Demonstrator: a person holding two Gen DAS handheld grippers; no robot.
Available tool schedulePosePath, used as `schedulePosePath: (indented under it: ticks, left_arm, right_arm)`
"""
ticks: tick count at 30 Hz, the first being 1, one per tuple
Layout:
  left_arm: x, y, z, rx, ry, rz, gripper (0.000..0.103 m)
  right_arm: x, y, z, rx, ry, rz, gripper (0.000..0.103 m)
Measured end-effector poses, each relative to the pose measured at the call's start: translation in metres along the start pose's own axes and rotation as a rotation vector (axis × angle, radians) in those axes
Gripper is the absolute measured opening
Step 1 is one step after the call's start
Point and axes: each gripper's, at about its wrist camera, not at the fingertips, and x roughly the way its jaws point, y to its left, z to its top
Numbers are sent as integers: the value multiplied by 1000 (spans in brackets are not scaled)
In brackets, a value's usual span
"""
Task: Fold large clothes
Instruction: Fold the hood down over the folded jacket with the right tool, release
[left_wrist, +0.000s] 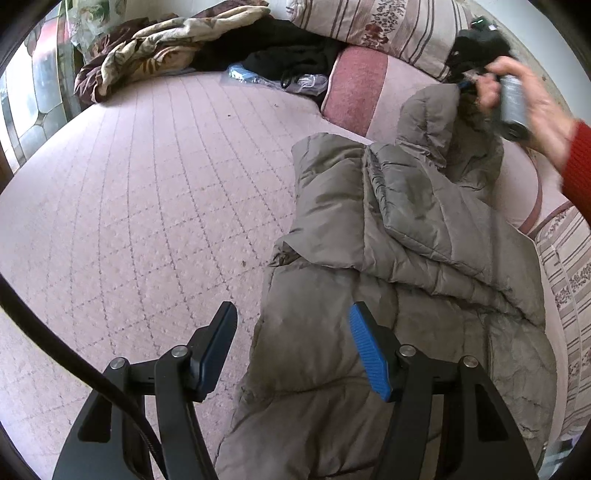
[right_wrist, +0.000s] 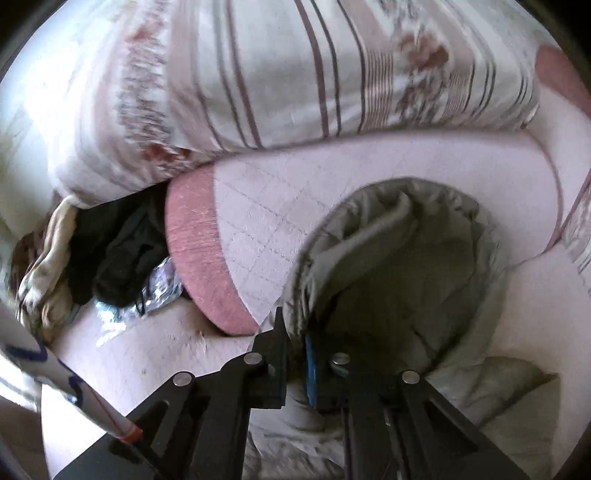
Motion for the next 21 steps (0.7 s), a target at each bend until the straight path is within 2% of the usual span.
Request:
schedulePosePath:
  ticks: [6, 10, 13, 17, 19, 21]
  left_arm:
    - [-6, 3, -1, -2, -15, 4, 62]
    - [-12, 6, -3, -7, -18, -1, 62]
    - [-15, 10, -3, -21, -16, -10, 62]
    - [-18, 18, -2, -41, -25, -2, 62]
    - [-18, 20, -1, -47, -27, 9, 62]
    - [-16, 22, -1, -51, -24, 15, 62]
  right_arm:
    - [-93, -14, -51, -80, -24, 78, 6]
    - [-153, -31, -119, -117, -6, 115, 6]
    - [-174, -43, -176, -133, 38, 130, 6]
    - [-159, -56, -241, -104, 142, 139, 6]
    - [-134, -65, -263, -58, 204, 135, 6]
    - [-111, -70, -274, -36, 228, 110, 6]
